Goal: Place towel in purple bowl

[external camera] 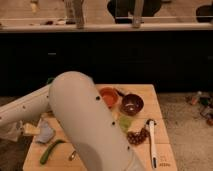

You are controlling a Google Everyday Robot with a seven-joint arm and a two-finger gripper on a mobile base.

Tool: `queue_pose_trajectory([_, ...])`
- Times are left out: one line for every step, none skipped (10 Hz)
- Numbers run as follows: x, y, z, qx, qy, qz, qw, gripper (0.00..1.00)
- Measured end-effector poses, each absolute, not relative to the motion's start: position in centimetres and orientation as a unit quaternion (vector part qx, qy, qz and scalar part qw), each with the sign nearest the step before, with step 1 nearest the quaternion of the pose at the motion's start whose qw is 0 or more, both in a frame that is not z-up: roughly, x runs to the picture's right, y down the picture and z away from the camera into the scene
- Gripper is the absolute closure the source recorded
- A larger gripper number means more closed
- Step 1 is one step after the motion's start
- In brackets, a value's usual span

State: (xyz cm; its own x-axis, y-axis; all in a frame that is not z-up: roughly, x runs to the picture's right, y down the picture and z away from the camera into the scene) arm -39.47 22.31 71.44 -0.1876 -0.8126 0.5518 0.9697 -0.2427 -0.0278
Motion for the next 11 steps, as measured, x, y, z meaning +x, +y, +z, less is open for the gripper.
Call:
queue_pose_trajectory([-39.8, 22.4, 72.4, -0.237, -0.174, -0.753, 0.588, 0.20])
queue_pose_trajectory([-39.8, 22.5, 73.9, -0.242, -0.184, -0.752, 0.585, 0.20])
queue_pose_trajectory([-39.6, 22.5, 75.2, -0.246, -0.191, -0.750, 0.583, 0.20])
queue_pose_trajectory([-38.9, 22.4, 76.4, -0.250, -0.198, -0.747, 0.584, 0.20])
queue_pose_trajectory([-38.3, 22.1, 77.1, -0.253, -0.201, -0.744, 0.586, 0.20])
queue_pose_trajectory([-37.2, 21.6, 77.7, -0.255, -0.203, -0.739, 0.590, 0.20])
queue_pose_trajectory([-35.7, 21.0, 78.6, -0.259, -0.205, -0.732, 0.596, 0.20])
queue_pose_trajectory([-34.4, 20.5, 79.2, -0.264, -0.205, -0.725, 0.602, 0.20])
queue_pose_trajectory([-34.0, 20.6, 79.5, -0.267, -0.208, -0.722, 0.604, 0.20])
queue_pose_trajectory([-33.5, 21.1, 80.1, -0.272, -0.213, -0.718, 0.604, 0.20])
queue_pose_trajectory([-33.3, 21.9, 80.7, -0.277, -0.217, -0.715, 0.604, 0.20])
